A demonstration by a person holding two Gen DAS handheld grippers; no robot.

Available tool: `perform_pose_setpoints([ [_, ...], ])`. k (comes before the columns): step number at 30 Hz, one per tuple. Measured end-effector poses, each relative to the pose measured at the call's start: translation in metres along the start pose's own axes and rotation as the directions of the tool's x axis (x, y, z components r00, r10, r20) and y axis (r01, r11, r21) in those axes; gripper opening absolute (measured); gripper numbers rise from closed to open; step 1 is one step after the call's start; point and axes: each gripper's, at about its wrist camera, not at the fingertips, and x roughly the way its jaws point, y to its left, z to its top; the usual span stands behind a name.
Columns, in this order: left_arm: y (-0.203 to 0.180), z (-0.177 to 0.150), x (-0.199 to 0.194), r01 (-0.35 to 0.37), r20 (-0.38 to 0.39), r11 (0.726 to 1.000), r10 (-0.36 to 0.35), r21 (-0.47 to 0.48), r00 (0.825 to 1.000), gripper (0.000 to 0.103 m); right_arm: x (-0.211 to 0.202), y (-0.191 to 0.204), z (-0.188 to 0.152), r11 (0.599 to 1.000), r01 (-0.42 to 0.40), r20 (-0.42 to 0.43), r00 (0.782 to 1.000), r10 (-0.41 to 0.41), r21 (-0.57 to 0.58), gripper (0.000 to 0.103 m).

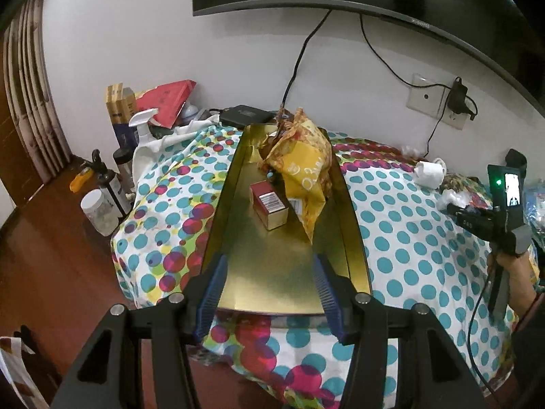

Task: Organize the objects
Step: 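Carry the clear plastic bag to the gold tray and release it with the right gripper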

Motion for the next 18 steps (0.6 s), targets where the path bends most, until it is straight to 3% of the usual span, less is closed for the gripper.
perform_pose_setpoints([
  [5,0.013,-0.004,-0.010,-0.016,0.038,1.000,0.016,-0.018,0.999,0.054,-0.022,0.010,0.002,0.995,-0.075,0.009,0.997,0.074,0.064,0.030],
  [9,0.023,-0.008,-0.018,-0.020,0.068,1.000,0.021,-0.022,0.997,0.054,-0.061,0.043,0.010,0.989,-0.149,0.065,0.987,0.148,0.015,0.030],
  [14,0.045,-0.012,-0.022,-0.006,0.070,0.998,0.011,-0.065,0.997,0.054,-0.108,0.110,0.018,0.956,-0.274,0.117,0.951,0.286,-0.108,0.030],
  [18,0.060,-0.016,-0.026,-0.035,0.072,0.996,0.041,-0.083,0.997,0.054,-0.123,0.171,0.015,0.909,-0.358,0.082,0.921,0.382,-0.214,0.030],
])
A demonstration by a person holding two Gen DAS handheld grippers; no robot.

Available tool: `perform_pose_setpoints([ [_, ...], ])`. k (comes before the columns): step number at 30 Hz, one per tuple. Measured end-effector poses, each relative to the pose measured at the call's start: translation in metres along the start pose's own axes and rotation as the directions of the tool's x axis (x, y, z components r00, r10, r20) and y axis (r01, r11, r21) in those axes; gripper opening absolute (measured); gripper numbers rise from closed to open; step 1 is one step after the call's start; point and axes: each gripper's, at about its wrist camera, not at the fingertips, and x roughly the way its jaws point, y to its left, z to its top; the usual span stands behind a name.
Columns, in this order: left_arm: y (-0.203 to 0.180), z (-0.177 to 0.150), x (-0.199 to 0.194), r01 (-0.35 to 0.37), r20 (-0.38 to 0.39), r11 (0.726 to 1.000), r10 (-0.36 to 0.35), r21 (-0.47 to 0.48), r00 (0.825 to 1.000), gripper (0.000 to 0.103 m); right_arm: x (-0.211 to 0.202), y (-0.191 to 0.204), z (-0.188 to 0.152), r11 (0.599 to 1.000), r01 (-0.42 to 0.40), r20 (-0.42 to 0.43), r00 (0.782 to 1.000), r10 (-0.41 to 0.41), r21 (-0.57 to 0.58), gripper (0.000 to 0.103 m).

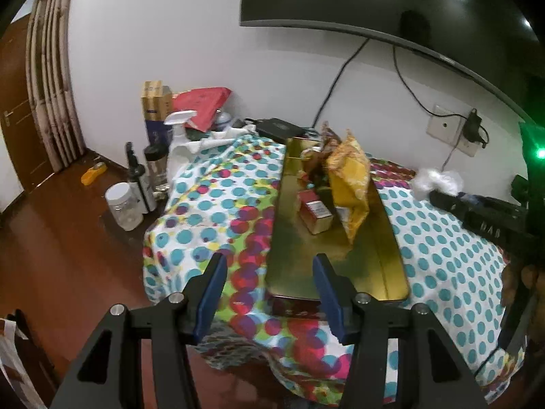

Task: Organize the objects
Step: 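Carry the clear plastic bag to the gold tray and release it with the right gripper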

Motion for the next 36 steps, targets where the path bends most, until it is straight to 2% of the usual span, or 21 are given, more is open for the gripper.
perform_pose_setpoints([
  [6,0.020,0.000,-0.011,-0.035,0.024,0.999,0.036,-0.013,0.999,0.054,0.034,0.064,-0.006,0.991,-0.100,-0.109,0.990,0.091,-0.086,0.030],
  [12,0.038,-0.002,-0.005,-0.027,-0.014,0.997,0.026,-0.074,1.000,0.054,0.067,0.099,-0.011,0.986,-0.115,-0.207,0.974,0.088,-0.123,0.030],
  [16,0.042,-0.004,-0.005,-0.036,-0.017,0.996,0.035,-0.077,0.999,0.054,0.084,0.103,-0.012,0.988,-0.110,-0.247,0.966,0.080,-0.109,0.030],
  [20,0.041,-0.004,0.000,-0.037,-0.047,0.996,0.034,-0.081,0.998,0.054,0.093,0.100,-0.016,0.988,-0.131,-0.281,0.954,0.102,-0.086,0.036],
  [22,0.038,-0.003,0.002,-0.033,-0.051,0.996,0.029,-0.083,0.998,0.054,0.089,0.098,-0.016,0.987,-0.134,-0.267,0.958,0.106,-0.089,0.047],
  [23,0.036,-0.002,0.002,-0.031,-0.047,0.997,0.027,-0.077,0.999,0.054,0.082,0.095,-0.016,0.986,-0.140,-0.251,0.961,0.113,-0.092,0.051],
  [27,0.018,0.002,0.001,-0.036,-0.030,0.999,0.036,-0.031,0.999,0.054,0.045,0.073,-0.014,0.982,-0.178,-0.161,0.973,0.166,-0.064,0.052],
  [29,0.009,0.005,0.002,-0.018,-0.029,1.000,0.017,-0.018,0.999,0.054,0.025,0.052,-0.013,0.986,-0.160,-0.103,0.983,0.154,-0.043,0.057],
  [32,-0.014,0.009,0.005,0.034,-0.030,0.999,-0.034,0.013,0.999,0.054,0.000,0.004,-0.018,0.999,-0.040,-0.025,0.999,0.039,-0.014,0.060],
  [36,-0.064,0.012,0.006,0.112,-0.023,0.988,-0.110,0.110,0.994,0.054,-0.011,-0.087,-0.029,0.981,0.141,-0.014,0.990,-0.141,0.134,0.060],
])
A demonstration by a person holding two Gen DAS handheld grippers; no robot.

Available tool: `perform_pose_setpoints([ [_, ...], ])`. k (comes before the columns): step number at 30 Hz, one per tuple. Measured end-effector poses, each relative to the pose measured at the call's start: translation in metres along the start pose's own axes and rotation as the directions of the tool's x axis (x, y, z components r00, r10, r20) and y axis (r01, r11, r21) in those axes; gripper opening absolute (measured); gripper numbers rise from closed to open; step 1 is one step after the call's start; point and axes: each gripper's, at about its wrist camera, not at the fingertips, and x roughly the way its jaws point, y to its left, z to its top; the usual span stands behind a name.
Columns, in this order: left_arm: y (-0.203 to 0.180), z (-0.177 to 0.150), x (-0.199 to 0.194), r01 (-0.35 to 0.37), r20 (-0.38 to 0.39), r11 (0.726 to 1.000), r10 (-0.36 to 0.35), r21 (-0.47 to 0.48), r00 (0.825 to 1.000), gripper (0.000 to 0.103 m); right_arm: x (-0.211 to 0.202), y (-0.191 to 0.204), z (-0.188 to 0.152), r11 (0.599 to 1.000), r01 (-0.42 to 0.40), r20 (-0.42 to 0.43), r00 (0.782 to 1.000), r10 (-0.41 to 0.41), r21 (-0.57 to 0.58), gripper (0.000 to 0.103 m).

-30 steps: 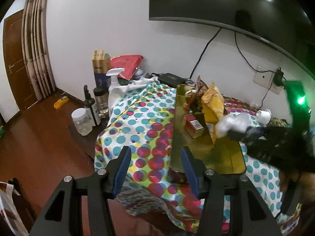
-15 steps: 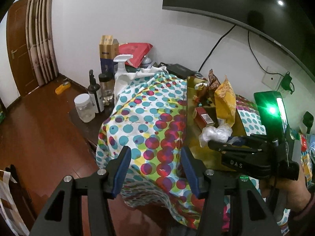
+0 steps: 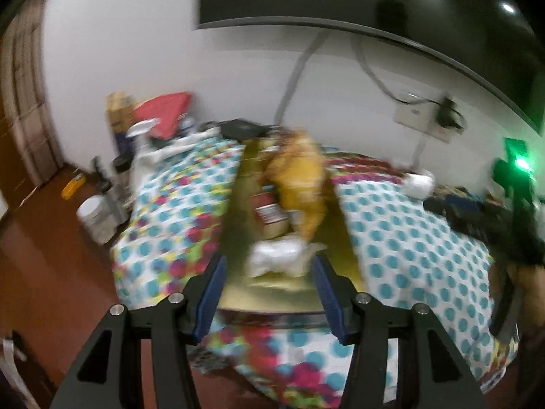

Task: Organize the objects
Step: 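Carry the clear plastic bag to the gold tray and release it with the right gripper, then grasp the yarn ball with the right gripper while the left grasps the white rolled sock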

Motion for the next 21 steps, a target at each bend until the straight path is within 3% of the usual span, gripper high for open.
perform_pose_setpoints([
  [2,-0.027,0.003,0.005,0.039,0.006,0.998,-0.040,0.054,0.999,0.054,0.007,-0.053,-0.002,0.990,0.089,-0.004,0.996,-0.089,0.110,0.060],
  [6,-0.078,0.009,0.023,0.132,-0.023,0.983,-0.130,0.131,0.991,0.054,0.031,-0.116,-0.005,0.960,0.193,-0.060,0.981,-0.184,0.203,0.060],
  [9,-0.109,0.013,0.038,0.163,-0.033,0.970,-0.160,0.181,0.987,0.054,0.053,-0.145,-0.007,0.943,0.217,-0.107,0.975,-0.196,0.252,0.060],
  [14,-0.143,0.025,0.064,0.131,-0.018,0.961,-0.131,0.241,0.991,0.054,0.087,-0.163,-0.002,0.937,0.242,-0.153,0.966,-0.208,0.251,0.060],
  [21,-0.144,0.043,0.112,0.197,-0.054,0.966,-0.190,0.170,0.980,0.054,0.115,-0.166,0.010,0.950,0.233,-0.139,0.968,-0.207,0.208,0.059],
])
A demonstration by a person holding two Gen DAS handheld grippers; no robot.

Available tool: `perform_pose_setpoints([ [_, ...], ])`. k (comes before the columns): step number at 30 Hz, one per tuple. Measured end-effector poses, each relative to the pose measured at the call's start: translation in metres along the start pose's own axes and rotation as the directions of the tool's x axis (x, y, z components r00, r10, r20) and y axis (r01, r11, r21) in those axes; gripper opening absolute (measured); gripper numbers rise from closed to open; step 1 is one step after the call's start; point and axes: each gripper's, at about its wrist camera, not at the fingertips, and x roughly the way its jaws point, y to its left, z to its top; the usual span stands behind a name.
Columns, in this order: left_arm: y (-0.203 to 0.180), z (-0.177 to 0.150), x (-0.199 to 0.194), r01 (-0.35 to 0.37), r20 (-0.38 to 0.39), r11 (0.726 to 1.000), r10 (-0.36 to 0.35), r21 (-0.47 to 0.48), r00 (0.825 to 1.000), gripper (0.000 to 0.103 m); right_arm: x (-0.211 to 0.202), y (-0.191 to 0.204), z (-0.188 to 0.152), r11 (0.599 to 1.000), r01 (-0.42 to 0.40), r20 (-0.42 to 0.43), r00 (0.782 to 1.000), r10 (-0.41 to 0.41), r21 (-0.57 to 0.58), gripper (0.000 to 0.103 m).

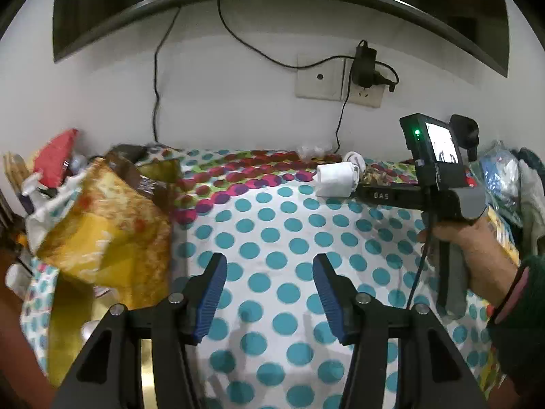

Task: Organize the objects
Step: 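Grasp the yarn ball with the right gripper while the left grasps the white rolled sock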

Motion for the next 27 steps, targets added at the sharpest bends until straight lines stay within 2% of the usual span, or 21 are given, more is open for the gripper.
perform_pose_setpoints([
  [1,0.001,0.002,0.004,0.009,-0.009,1.000,-0.009,-0.007,1.000,0.054,0.003,0.001,0.001,1.000,0.004,-0.002,1.000,-0.004,-0.010,0.056],
  [2,0.001,0.005,0.011,0.012,-0.027,1.000,-0.012,-0.014,1.000,0.054,0.006,0.002,0.002,1.000,0.004,0.001,1.000,-0.004,-0.018,0.048],
  [7,-0.006,0.023,0.050,0.052,-0.094,0.998,-0.056,-0.041,0.994,0.054,0.008,0.000,0.000,1.000,-0.015,0.026,1.000,0.015,-0.013,0.047],
  [12,-0.033,0.036,0.086,0.095,-0.132,0.995,-0.091,0.021,0.987,0.054,-0.009,-0.017,-0.013,1.000,-0.027,0.024,0.999,0.027,0.008,0.047],
  [14,-0.045,0.042,0.097,0.143,-0.136,0.989,-0.135,0.047,0.981,0.054,-0.019,-0.024,-0.023,1.000,-0.023,0.024,0.999,0.023,-0.002,0.047],
  [17,-0.064,0.052,0.111,0.153,-0.122,0.984,-0.142,0.087,0.982,0.054,-0.033,-0.030,-0.040,0.999,-0.005,0.033,0.999,0.006,-0.032,0.047],
  [19,-0.073,0.060,0.122,0.124,-0.111,0.985,-0.110,0.123,0.988,0.054,-0.039,-0.032,-0.047,0.999,0.005,0.040,0.999,-0.003,-0.043,0.047],
  [27,-0.097,0.072,0.142,0.100,-0.080,0.970,-0.084,0.223,0.993,0.054,-0.035,-0.035,-0.054,0.999,-0.014,0.014,1.000,0.014,-0.031,0.048],
])
